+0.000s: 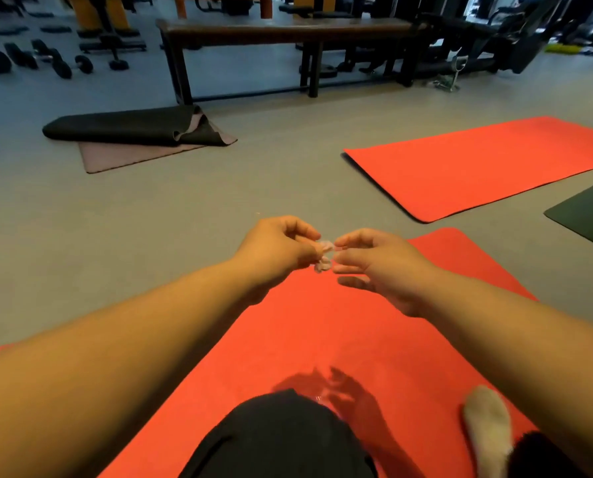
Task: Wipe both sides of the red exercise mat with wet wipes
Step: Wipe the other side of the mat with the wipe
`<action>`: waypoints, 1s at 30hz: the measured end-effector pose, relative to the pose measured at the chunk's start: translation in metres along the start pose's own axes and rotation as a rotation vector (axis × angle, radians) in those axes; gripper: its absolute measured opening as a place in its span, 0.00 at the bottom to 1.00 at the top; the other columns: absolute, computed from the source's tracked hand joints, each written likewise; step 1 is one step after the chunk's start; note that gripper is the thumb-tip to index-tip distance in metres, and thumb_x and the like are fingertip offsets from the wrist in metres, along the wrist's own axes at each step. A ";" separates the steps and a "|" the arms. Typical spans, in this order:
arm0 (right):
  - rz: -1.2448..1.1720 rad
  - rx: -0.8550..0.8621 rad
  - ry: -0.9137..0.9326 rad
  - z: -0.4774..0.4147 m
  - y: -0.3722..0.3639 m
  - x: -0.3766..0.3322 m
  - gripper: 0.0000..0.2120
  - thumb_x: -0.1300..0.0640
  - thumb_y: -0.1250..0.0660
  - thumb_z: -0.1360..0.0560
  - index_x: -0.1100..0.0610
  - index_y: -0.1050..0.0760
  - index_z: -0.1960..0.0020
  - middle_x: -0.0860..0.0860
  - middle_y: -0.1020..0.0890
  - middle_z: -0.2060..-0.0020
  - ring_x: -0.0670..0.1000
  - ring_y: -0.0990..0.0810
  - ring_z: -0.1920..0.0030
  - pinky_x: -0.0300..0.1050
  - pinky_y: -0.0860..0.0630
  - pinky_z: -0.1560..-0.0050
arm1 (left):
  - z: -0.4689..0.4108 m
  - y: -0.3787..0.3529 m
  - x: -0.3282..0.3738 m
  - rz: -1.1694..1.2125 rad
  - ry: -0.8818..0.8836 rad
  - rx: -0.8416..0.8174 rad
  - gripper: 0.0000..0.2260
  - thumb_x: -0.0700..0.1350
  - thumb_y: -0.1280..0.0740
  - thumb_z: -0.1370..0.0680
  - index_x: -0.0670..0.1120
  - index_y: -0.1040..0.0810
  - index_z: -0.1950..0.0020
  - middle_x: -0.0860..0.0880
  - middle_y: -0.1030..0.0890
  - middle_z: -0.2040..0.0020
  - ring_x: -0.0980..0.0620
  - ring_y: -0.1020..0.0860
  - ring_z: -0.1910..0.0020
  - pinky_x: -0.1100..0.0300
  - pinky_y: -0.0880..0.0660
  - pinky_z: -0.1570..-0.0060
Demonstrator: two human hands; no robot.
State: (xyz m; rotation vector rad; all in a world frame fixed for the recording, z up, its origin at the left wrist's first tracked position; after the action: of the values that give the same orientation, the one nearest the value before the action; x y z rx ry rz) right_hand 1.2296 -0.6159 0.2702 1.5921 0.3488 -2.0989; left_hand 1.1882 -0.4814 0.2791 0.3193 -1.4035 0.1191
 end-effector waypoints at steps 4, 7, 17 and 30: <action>-0.053 -0.091 -0.020 -0.059 0.039 0.017 0.09 0.71 0.34 0.28 0.59 0.26 0.58 0.56 0.19 0.64 0.50 0.18 0.66 0.39 0.21 0.60 | -0.063 -0.048 -0.024 0.014 0.067 -0.037 0.11 0.29 0.30 0.29 0.44 0.25 0.59 0.45 0.21 0.64 0.51 0.24 0.65 0.62 0.25 0.63; -0.024 -0.021 -0.068 -0.121 0.076 0.051 0.09 0.72 0.33 0.28 0.59 0.27 0.60 0.56 0.19 0.67 0.47 0.20 0.72 0.37 0.24 0.69 | -0.129 -0.071 -0.047 -0.008 0.101 -0.009 0.10 0.31 0.30 0.28 0.45 0.25 0.60 0.45 0.22 0.65 0.51 0.25 0.65 0.63 0.27 0.66; 1.050 0.223 -0.041 -0.302 0.163 0.216 0.05 0.57 0.31 0.26 0.58 0.23 0.57 0.59 0.17 0.56 0.60 0.20 0.52 0.47 0.28 0.57 | -0.247 -0.080 -0.261 -1.233 0.220 -0.462 0.33 0.55 0.30 0.26 0.45 0.36 0.25 0.45 0.33 0.26 0.47 0.35 0.28 0.60 0.38 0.34; 1.131 -0.251 0.412 -0.352 0.033 0.266 0.07 0.59 0.36 0.25 0.62 0.22 0.53 0.60 0.22 0.55 0.62 0.24 0.51 0.52 0.28 0.48 | -0.260 -0.069 -0.336 -1.267 0.195 -0.557 0.50 0.60 0.28 0.30 0.46 0.57 0.21 0.47 0.60 0.21 0.50 0.54 0.22 0.60 0.50 0.26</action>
State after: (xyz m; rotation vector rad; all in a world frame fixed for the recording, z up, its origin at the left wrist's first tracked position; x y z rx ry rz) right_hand 1.4833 -0.5354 -0.0829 1.5073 -0.1543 -0.8456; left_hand 1.3968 -0.4363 -0.0952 0.6433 -0.7866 -1.2188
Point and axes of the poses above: each hand's wrist, its own z-axis away from the middle knuckle, its own y-axis out of the back of the hand, x = y × z, the point moved 9 cm from there along -z, towards the middle knuckle
